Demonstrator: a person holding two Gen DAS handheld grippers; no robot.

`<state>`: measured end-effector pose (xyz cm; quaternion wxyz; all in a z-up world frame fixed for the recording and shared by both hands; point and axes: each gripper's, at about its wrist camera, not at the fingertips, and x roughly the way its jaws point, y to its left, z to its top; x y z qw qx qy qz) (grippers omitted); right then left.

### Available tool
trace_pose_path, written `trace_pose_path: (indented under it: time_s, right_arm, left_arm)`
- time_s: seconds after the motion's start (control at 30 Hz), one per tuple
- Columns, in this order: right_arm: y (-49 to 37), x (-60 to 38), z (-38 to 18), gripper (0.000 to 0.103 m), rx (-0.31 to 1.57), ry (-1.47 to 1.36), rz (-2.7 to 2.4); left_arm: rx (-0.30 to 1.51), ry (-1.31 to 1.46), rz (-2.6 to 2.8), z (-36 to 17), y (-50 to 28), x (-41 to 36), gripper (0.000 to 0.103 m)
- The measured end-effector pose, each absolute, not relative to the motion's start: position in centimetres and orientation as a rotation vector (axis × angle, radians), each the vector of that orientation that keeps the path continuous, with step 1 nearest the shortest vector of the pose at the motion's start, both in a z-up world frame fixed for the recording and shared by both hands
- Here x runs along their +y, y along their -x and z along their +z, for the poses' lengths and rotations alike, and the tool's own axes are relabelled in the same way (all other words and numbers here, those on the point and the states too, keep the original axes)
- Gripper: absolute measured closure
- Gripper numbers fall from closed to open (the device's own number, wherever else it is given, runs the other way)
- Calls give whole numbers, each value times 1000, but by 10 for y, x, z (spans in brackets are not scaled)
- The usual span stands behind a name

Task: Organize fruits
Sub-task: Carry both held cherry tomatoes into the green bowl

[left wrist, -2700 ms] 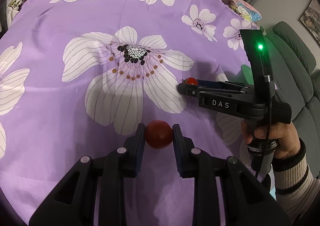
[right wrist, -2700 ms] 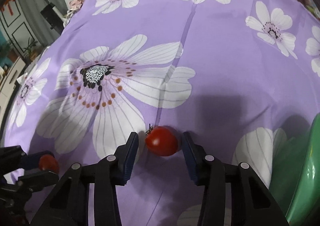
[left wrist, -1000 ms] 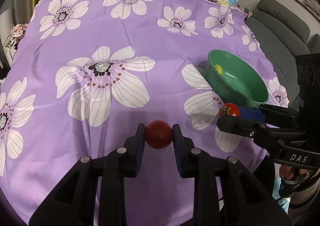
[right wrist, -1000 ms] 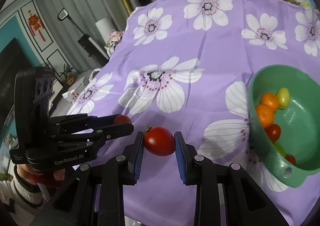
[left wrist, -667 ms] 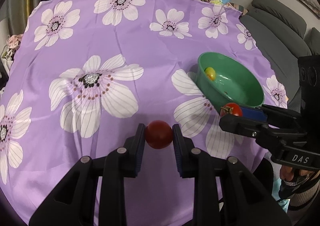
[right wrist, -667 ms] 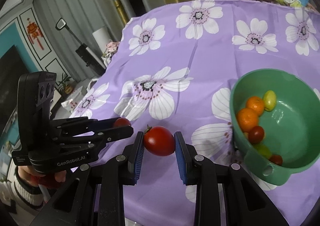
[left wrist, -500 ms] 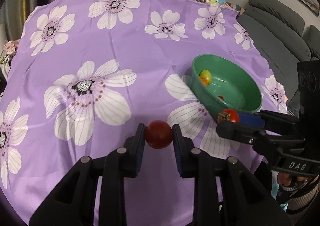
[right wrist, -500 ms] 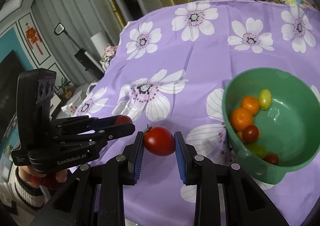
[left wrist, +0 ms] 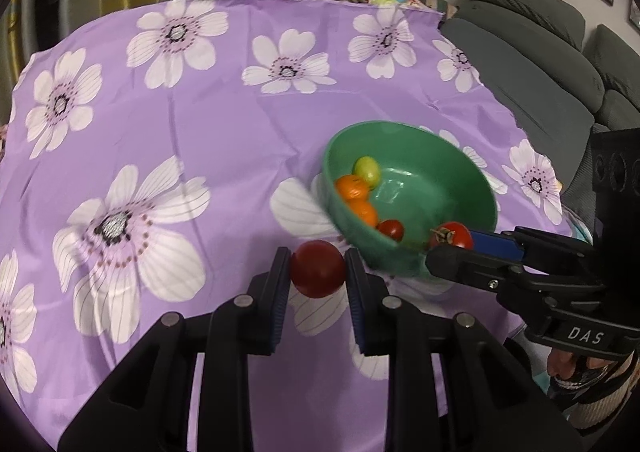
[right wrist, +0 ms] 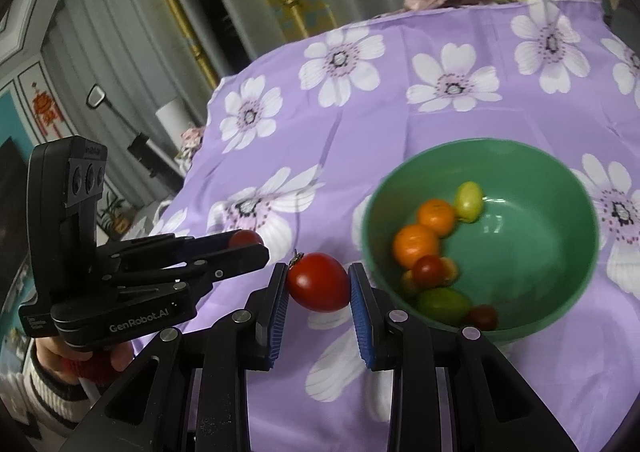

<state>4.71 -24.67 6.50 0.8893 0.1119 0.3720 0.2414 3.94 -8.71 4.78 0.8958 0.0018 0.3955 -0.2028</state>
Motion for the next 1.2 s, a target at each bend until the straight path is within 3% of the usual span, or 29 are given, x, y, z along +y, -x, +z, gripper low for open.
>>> trace_pose_path:
  time_s: [1.2]
  right_arm:
    - [-62,-315,58,71,725,-303,344]
  left_arm:
    - [844,-162,-511,41,-81,-169,76]
